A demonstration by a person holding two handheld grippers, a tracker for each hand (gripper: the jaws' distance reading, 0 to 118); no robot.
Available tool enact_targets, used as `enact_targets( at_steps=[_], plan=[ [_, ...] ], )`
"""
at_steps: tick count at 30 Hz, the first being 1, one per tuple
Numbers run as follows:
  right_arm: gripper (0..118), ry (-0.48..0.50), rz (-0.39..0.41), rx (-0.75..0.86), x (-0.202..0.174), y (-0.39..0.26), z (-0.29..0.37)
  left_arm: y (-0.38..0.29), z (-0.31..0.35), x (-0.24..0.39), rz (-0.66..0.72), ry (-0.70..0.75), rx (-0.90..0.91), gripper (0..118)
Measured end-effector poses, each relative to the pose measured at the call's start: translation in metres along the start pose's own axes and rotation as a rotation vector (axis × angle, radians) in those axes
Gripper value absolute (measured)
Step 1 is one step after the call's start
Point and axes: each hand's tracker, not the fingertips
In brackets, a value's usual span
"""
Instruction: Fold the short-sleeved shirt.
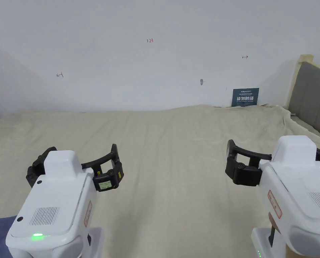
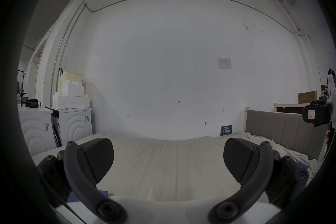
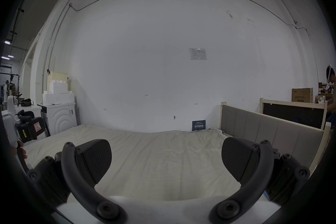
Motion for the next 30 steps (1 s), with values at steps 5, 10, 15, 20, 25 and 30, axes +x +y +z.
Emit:
enact_targets(
  at_steps=[5, 10, 15, 20, 25, 30],
  plan=[
    [118, 0.001, 0.004, 0.002, -0.0008, -0.0002, 0.0, -0.0015, 0.0005, -0.0016, -0.003, 0.006, 0.002, 118],
    [118, 0.007, 0.003, 0.0, -0.0014, -0.0005, -0.0002, -0.0027, 0.0014, -0.002, -0.004, 0.006, 0.005, 118],
    [118, 0.002, 0.007, 0.005, -0.0017, -0.0001, 0.0003, -0.0025, 0.0016, -0.0012, -0.006, 0.014, 0.014, 118],
    [118, 0.0, 0.007, 0.009, -0.0004, 0.0006, 0.0005, -0.0044, 0.0019, -0.0019, -0.001, 0.016, 0.013, 118],
    [118, 0.0, 0.008, 0.014, -0.0005, 0.0015, 0.0007, -0.0054, 0.0018, -0.002, 0.0, 0.015, 0.014, 118],
    [118, -0.003, 0.01, 0.02, -0.0009, 0.0011, 0.0009, -0.0047, 0.0015, -0.0015, -0.002, 0.016, 0.02, 118]
  ],
)
